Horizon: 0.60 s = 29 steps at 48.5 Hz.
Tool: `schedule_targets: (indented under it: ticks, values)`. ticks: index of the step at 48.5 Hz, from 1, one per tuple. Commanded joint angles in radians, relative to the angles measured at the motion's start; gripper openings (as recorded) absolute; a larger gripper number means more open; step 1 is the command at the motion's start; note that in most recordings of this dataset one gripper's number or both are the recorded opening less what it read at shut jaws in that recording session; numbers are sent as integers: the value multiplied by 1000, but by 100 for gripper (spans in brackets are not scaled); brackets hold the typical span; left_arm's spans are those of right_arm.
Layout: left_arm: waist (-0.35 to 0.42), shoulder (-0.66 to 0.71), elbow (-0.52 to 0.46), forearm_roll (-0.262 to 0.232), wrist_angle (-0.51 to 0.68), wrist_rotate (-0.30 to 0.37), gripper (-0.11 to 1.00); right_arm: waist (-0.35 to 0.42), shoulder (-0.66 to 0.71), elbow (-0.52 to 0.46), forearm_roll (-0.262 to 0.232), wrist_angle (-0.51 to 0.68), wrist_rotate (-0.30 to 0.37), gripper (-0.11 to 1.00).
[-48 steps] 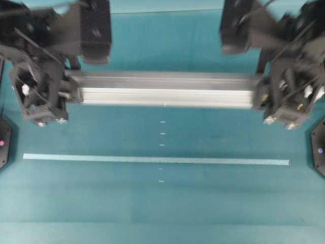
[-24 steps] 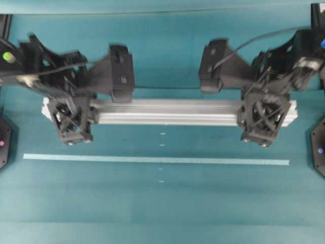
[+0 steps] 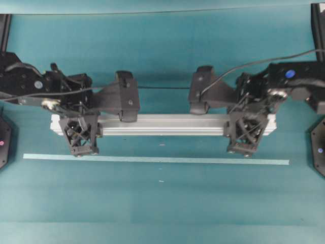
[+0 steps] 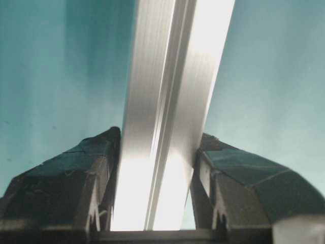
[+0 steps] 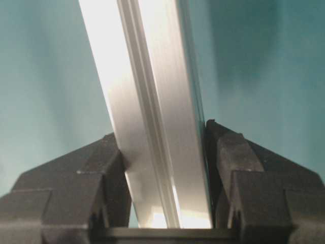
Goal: Lift the metal rail with both hands and move it towards you.
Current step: 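Lower the rail onto the table closer to the front strip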
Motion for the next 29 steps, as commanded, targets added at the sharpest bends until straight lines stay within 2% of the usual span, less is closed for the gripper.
schedule_targets:
  ticks: [1, 17, 29]
  values:
    - [3, -8, 5, -3, -34, -32, 33, 14, 18, 8, 5, -48, 23, 42]
    - [-31, 12, 112, -3, -170, -89, 33, 57, 75, 57, 8, -101, 38, 42]
    - [-54, 38, 153, -3, -238, -121, 33, 60, 77, 135, 6, -202, 46, 42]
